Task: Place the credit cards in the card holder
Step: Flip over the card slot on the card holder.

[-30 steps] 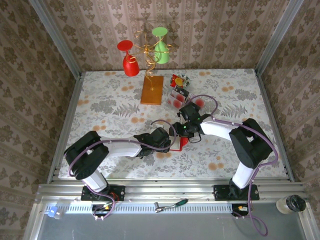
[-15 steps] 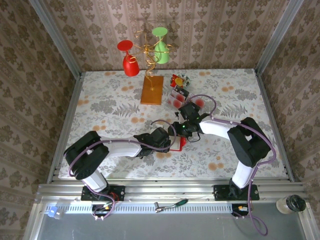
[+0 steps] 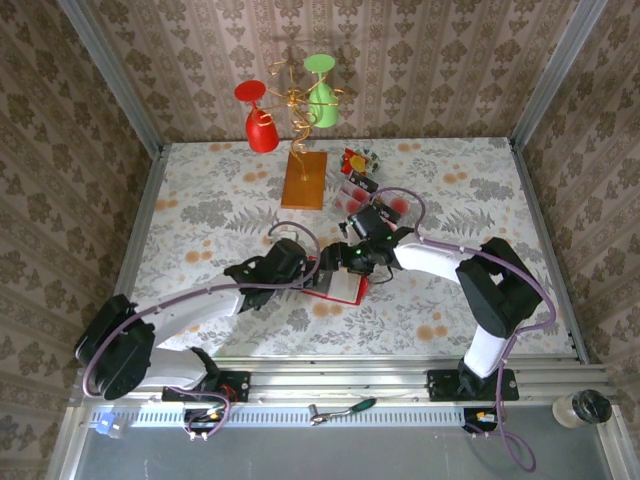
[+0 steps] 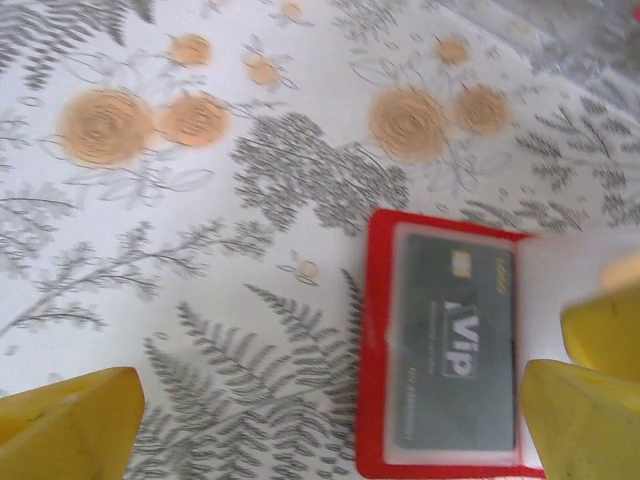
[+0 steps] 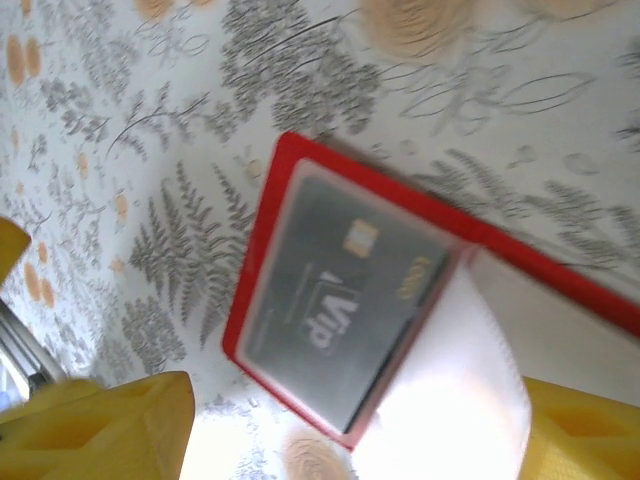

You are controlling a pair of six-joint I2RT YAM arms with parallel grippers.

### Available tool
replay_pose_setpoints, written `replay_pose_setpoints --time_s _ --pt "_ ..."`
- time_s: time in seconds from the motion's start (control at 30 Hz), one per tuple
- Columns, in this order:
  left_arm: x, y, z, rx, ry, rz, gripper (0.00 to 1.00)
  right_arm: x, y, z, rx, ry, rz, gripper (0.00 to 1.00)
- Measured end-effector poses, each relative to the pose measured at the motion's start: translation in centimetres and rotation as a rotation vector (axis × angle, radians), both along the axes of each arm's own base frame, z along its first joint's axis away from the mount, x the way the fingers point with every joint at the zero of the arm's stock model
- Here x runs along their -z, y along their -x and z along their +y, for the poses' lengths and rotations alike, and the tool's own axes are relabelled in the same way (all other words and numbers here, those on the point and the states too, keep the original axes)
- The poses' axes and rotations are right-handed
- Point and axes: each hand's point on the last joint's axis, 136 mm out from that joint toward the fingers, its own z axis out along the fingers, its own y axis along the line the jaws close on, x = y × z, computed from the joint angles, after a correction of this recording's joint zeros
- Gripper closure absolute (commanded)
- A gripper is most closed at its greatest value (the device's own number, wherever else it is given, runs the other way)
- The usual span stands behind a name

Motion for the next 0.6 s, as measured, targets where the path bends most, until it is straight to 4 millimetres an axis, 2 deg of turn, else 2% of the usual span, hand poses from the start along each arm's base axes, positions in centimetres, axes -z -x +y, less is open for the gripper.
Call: replay_pose_setpoints --time_s 0.17,0.37,0.47,0.6 --pt "-0.4 -0.3 2.3 -0.055 0.011 -0.015 0.02 -0.4 -0.2 1.9 -0.012 -0.005 -0.003 0.15" --pt "0.5 0.0 4.6 -0.101 -0.019 -0.004 0.02 1.0 -0.5 4.0 -0.016 -0.004 0.036 0.13" --pt "0.2 0.2 4.5 -0.095 -0.005 -0.004 0.02 2.0 -0.9 4.6 0.0 -0.006 0.055 0.13" --pt "-0.5 0.2 4.3 -0.088 0.022 -0.019 0.02 1.9 -1.5 5.1 0.024 -0.03 0.055 0.13"
